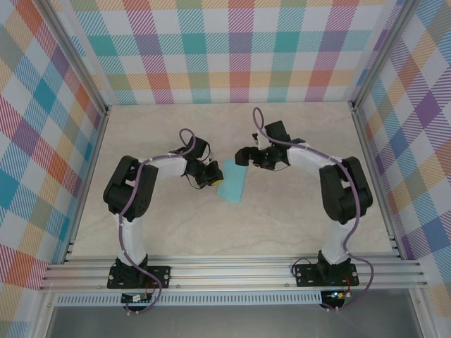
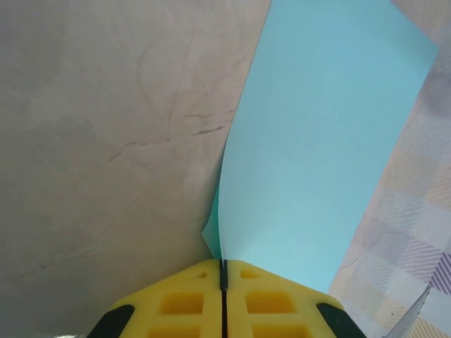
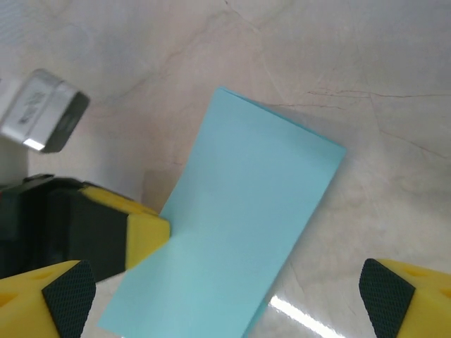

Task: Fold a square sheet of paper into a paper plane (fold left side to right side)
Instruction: Third fold the triangle at the center of the table.

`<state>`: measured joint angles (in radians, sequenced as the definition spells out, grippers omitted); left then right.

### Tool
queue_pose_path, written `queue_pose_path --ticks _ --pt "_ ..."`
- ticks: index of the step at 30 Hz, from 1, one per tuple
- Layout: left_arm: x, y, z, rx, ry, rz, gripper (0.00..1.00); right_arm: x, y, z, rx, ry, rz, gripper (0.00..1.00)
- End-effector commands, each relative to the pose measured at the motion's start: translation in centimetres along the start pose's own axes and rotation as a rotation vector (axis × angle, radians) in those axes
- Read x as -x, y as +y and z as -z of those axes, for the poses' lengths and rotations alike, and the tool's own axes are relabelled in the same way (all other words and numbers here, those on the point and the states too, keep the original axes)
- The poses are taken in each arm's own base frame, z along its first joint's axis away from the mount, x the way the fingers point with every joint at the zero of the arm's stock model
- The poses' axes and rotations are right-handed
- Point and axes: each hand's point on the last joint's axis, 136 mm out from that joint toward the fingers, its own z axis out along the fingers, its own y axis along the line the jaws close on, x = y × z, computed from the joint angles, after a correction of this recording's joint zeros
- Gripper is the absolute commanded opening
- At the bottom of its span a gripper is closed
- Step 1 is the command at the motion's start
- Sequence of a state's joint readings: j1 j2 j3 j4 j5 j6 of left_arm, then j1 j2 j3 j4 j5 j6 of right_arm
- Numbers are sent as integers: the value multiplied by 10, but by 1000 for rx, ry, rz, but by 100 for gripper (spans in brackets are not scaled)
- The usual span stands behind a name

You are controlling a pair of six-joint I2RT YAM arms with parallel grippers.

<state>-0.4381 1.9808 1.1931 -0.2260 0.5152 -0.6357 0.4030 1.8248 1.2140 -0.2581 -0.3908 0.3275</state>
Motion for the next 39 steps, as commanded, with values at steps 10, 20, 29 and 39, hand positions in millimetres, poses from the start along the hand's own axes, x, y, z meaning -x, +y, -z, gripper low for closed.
queue_pose_path --ticks 10,20,29,39 --pt "-12 -28 12 -47 2 9 4 -110 58 6 -125 -66 514 94" --pt "-16 -32 9 -45 21 20 3 -126 71 -40 -285 -41 805 93" --pt "-18 -31 9 -39 26 22 2 -105 82 -57 -314 -75 855 81" --pt "-18 -28 8 -32 29 23 3 -112 79 -56 -302 -52 833 41"
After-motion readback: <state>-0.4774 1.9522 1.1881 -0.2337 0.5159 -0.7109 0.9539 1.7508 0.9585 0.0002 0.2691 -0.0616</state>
